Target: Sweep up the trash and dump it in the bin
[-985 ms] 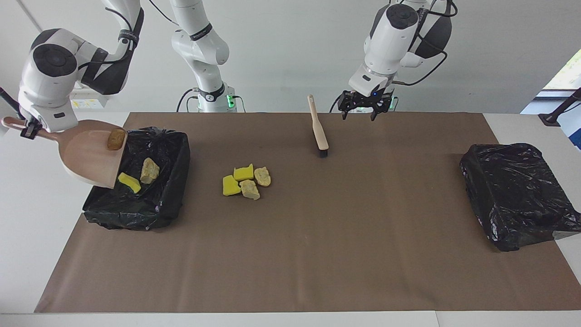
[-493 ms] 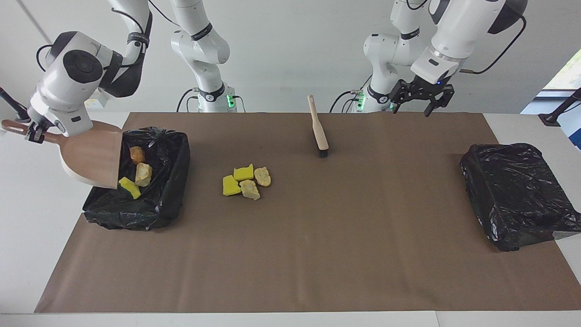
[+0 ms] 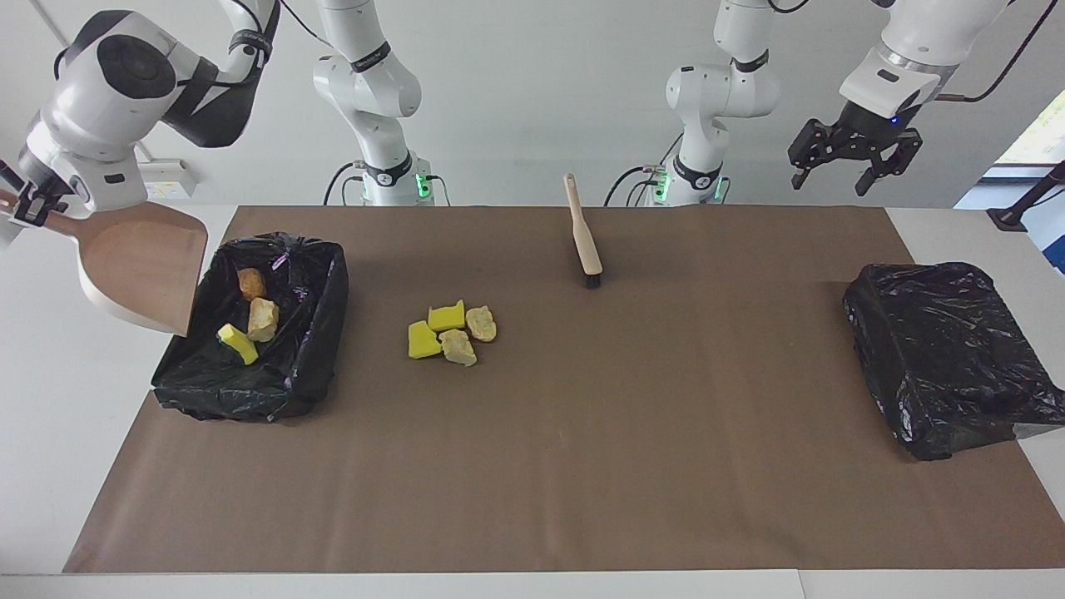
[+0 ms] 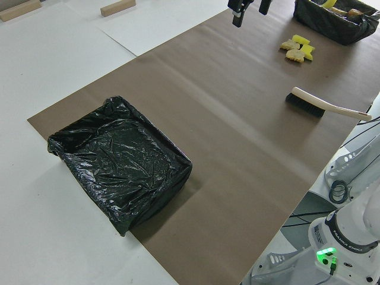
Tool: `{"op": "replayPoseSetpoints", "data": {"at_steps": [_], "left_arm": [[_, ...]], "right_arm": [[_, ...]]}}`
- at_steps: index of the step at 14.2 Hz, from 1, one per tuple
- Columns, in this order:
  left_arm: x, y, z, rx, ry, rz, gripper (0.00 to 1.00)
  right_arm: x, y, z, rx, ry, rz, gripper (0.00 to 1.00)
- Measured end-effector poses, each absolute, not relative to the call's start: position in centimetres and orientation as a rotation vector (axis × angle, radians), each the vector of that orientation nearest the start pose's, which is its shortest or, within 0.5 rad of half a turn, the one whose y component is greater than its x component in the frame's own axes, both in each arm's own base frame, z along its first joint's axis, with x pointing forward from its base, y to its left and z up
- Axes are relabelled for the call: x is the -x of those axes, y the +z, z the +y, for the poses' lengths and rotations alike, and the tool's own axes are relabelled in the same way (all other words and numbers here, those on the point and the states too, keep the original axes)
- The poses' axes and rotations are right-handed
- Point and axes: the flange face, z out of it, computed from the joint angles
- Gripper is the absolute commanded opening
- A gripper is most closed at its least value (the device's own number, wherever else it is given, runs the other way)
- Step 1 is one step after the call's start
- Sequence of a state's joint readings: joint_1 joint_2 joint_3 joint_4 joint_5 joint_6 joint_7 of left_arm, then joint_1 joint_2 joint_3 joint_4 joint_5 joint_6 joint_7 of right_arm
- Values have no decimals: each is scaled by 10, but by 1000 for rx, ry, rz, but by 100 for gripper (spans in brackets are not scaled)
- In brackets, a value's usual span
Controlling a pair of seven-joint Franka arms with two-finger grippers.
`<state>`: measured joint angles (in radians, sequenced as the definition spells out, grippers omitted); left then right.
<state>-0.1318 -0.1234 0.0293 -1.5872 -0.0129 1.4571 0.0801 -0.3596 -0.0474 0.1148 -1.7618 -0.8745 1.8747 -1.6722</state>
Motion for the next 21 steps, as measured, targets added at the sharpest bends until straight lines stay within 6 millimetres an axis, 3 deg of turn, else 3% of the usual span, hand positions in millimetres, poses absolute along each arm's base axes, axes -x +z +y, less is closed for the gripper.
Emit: {"op": "replayPoseSetpoints", "data": {"at_steps": [2,5,7,10,12,17,19,21], "left_arm": [[-506,681,-52,3141,30,288,100],[-513,684,-53,3136,36,294,100],[-512,685,-54,3133,34,309,100],[-512,685,-51,3134,35,301,100],[-511,686,-49,3134,33,295,100],[-511,686,-51,3133,33,305,100],[-511,686,-48,3133,41,298,100],[-511,686,-47,3133,42,296,100]], "right_arm": [[-530,631,-179,-1810,-667,1716,0],[-537,623,-140,-2041,-463,1638,0],[-545,614,-92,-2191,-341,1551,0],[-550,599,8,-2426,-189,1338,0],[-552,580,62,-2615,-113,1146,0],[-573,514,167,-2899,-92,555,0],[-585,496,214,-2979,-88,418,0],[-595,483,245,-3060,-90,352,0]]}}
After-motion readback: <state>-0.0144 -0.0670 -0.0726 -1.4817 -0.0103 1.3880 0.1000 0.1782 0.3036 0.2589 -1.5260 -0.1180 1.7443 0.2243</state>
